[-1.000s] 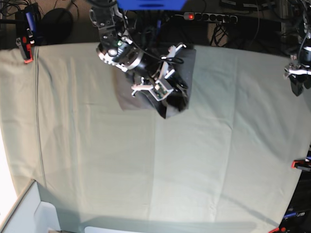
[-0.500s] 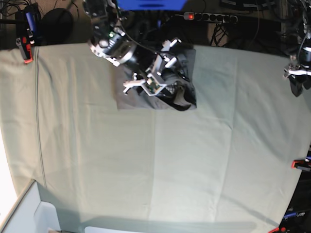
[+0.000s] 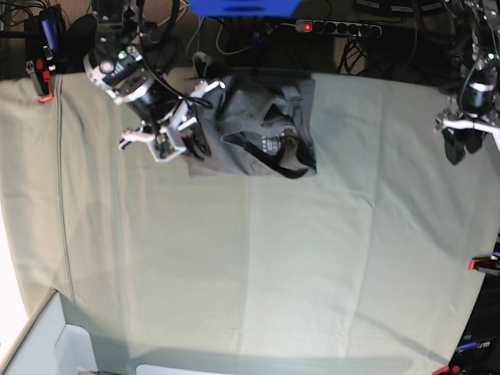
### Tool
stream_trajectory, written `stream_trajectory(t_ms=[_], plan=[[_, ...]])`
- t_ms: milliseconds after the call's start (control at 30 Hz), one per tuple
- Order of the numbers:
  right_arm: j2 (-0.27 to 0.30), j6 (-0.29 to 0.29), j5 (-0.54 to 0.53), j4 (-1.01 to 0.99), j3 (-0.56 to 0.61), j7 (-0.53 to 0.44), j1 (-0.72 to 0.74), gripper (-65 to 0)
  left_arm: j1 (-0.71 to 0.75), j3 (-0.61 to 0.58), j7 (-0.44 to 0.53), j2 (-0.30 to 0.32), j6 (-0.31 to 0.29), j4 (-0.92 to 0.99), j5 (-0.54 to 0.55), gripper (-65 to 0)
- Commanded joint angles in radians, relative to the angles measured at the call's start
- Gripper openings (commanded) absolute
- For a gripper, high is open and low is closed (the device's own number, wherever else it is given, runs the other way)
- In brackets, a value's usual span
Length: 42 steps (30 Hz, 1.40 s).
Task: Layout the t-shirt on the table in an organized manner, then fold the t-shirt properly
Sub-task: 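Lift the strip end with the right gripper and fold it onto the stack, then grasp the folded bundle with both grippers and fold it over once more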
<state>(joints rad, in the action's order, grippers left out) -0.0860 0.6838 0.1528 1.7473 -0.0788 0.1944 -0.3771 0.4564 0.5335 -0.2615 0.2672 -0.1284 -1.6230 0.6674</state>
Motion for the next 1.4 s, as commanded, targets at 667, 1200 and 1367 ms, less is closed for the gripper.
stream_trajectory(t_ms=[667, 1200, 1367], plan=[[0.124, 0.014, -0.012, -0.091, 0.422, -0.025, -0.059, -65.0, 0.008, 0.007, 0.023, 0.022, -0.006, -0.016, 0.007, -35.6], [0.110, 0.014, -0.017, -0.011, 0.152, -0.023, -0.063, -65.0, 0.006, -0.335, 0.023, -0.033, -0.006, -0.078, 0.010, -18.4], [0.111, 0.014, -0.017, -0.011, 0.110, -0.023, -0.079, -65.0, -0.034, -0.531, 0.023, -0.038, -0.006, -0.030, 0.010, -14.1]])
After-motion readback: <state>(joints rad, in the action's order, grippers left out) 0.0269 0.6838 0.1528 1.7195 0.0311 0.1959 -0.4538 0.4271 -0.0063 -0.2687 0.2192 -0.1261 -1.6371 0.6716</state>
